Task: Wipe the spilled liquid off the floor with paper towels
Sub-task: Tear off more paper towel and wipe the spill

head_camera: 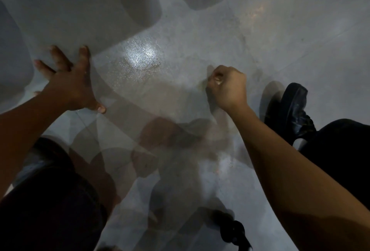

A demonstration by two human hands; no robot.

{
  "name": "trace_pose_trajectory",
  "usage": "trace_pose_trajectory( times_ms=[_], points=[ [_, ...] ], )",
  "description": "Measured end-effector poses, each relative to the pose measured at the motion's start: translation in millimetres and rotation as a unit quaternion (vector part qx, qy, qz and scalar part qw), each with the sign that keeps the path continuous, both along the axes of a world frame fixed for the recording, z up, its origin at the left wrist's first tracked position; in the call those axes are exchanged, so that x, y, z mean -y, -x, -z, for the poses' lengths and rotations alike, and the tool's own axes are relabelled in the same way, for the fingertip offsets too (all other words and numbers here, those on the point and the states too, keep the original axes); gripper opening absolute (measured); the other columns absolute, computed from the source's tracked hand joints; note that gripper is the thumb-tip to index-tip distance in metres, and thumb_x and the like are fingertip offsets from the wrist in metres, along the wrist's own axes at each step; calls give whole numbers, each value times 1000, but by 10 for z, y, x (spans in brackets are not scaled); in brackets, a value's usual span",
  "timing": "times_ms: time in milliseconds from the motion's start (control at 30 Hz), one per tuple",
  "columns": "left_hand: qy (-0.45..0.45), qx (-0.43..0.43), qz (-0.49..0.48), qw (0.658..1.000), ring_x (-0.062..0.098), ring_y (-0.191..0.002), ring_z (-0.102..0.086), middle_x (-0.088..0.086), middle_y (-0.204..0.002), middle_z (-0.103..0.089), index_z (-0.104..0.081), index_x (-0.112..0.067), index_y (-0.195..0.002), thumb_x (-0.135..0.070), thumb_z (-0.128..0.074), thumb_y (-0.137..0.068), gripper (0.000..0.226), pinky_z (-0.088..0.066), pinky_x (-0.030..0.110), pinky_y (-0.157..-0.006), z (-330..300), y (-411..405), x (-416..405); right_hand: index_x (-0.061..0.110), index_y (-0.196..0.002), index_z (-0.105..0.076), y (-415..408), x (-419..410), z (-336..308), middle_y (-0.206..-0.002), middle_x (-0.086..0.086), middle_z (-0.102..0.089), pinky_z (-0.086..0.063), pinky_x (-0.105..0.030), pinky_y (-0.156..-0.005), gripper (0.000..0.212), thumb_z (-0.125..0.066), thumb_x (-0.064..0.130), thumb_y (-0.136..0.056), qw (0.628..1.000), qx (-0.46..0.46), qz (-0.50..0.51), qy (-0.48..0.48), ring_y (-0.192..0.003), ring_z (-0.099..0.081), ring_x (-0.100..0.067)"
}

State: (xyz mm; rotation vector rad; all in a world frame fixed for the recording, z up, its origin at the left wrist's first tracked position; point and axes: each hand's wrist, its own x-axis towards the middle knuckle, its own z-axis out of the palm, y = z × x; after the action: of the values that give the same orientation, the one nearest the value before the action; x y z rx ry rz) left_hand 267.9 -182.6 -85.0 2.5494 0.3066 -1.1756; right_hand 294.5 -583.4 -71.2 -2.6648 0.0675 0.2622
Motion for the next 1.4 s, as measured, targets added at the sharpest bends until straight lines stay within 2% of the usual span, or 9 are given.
trace_pose_trajectory(
  times_ms=[133, 200, 333, 467, 667, 1000, 1133, 1267, 1400],
  points=[
    [-4, 1, 1, 1000, 44, -144, 40, 16, -159, 42, 48, -66, -121, -76, -77, -10, 167, 4, 88, -104, 2, -10, 20, 24, -94, -67, 95, 215, -84, -94, -7, -70, -63, -46, -68, 14, -77, 22, -85, 955, -37, 147, -256, -84, -72, -27],
    [2, -4, 2, 1000, 43, -144, 41, 17, -162, 37, 47, -66, -122, -82, -72, -4, 169, 4, 89, -102, 28, -14, -2, 25, -94, -70, 129, 261, -97, -97, -5, -72, -63, -51, -72, 13, -77, 21, -85, 948, -33, 153, -277, -88, -73, -28],
    [1, -13, -4, 1000, 44, -145, 39, 20, -168, 19, 44, -66, -128, -93, -61, 7, 173, 5, 89, -101, 70, -42, -46, 19, -101, -75, 121, 297, -115, -110, -9, -70, -61, -46, -82, 23, -77, 29, -80, 956, -41, 145, -250, -93, -72, -21],
    [-6, -18, 11, 1000, 45, -144, 39, 20, -166, 27, 43, -62, -134, -89, -67, 0, 176, 4, 88, -103, 33, -49, -41, 14, -105, -77, 41, 300, -100, -103, -10, -69, -42, -11, -82, 25, -77, 26, -83, 997, 13, 6, -73, -91, -67, -22],
    [-27, -16, -8, 999, 49, -145, 36, 17, -161, 40, 31, -48, -150, -60, -94, -26, 176, 4, 83, -109, -134, -18, 114, 11, -111, -74, -32, 68, -55, -108, -16, -59, -54, -42, -78, 26, -66, 22, -89, 982, -39, -167, 78, -95, -59, -40],
    [-17, -26, -9, 999, 47, -144, 38, 14, -159, 43, 33, -52, -146, -66, -86, -19, 174, 2, 84, -108, -143, -25, 108, 4, -96, -73, -182, -92, -60, -97, -18, -65, -53, -39, -71, 18, -62, 13, -86, 965, -59, -207, 150, -85, -63, -39],
    [-15, -25, -2, 1000, 45, -144, 39, 15, -162, 38, 39, -56, -141, -73, -82, -11, 178, 3, 86, -106, -109, -48, 88, 8, -89, -72, -236, 48, -106, -88, -15, -68, -47, -33, -63, 18, -61, 18, -79, 980, -53, -114, 154, -77, -64, -38],
    [-20, -30, 13, 999, 45, -144, 40, 17, -161, 39, 47, -65, -125, -77, -76, -7, 171, 5, 88, -103, -98, -45, 56, 18, -81, -73, -238, 324, -203, -75, 0, -72, -55, -30, -67, 17, -62, 30, -76, 997, -35, 68, 0, -70, -68, -18],
    [-37, -14, 7, 999, 46, -145, 37, 24, -161, 35, 30, -40, -154, -55, -99, -34, 177, 13, 79, -111, -253, -32, 201, 30, -73, -68, -138, 420, -244, -70, 6, -71, -61, -39, -68, 2, -67, 31, -74, 982, -44, 149, -111, -68, -70, -15]
  ],
)
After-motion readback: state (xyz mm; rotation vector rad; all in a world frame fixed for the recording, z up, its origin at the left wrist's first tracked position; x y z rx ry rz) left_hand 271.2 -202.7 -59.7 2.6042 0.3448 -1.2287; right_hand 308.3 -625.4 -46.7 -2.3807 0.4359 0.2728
